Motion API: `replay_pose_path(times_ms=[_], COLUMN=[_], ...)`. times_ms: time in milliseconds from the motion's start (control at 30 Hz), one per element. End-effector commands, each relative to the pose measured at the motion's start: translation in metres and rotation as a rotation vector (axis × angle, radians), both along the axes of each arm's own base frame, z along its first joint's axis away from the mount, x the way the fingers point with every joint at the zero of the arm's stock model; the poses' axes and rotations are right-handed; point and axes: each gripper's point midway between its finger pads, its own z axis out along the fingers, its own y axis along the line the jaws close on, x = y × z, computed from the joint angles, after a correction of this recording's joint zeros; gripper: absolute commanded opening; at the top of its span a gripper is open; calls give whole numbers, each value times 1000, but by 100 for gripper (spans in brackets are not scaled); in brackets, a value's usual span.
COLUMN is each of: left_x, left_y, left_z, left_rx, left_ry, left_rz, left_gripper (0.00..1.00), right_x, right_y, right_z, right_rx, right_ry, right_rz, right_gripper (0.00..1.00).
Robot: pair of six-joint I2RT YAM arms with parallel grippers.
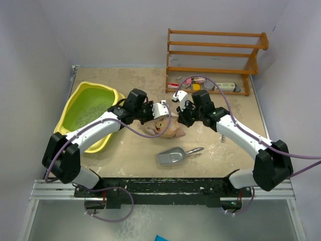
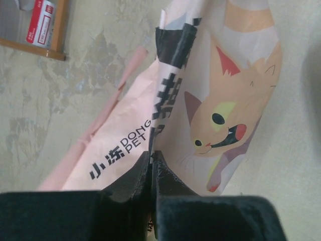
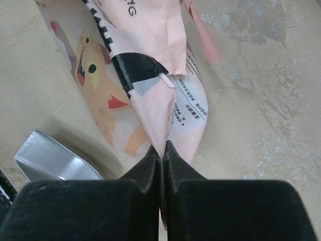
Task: Fill the litter box with clean litter
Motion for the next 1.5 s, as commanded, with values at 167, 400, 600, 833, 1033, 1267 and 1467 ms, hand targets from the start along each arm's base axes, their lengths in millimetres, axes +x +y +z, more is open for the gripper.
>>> replay_pose_path(times_ms=[167,400,600,833,1033,1267,1467], left_x=[20,29,23,24,27,24,2], left_y=[65,75,76,88,89,60,26], left_z=[-20,37,6,-43,-27,26,58], left_rx=[110,-22,73,196,144,-73,-266], left_ry=[145,-48,60,175,123,52,108], left_rz=[329,412,397,450,479,383,249], left_gripper=[0,3,21,0,0,1,12], right_x=[20,30,27,28,32,25,17], right_y=[-25,-53,-55,-59,-74,-75,-64], right_z=[19,18,22,21,19,5,20], right_rx=[17,-12,16,9,2,11,85], right_ry=[-27,-10,-13,-12,-2,36,33], right_rz=[-263,-433,-445,-458,-516,-511,-467], right_gripper=[0,0,0,0,0,0,0])
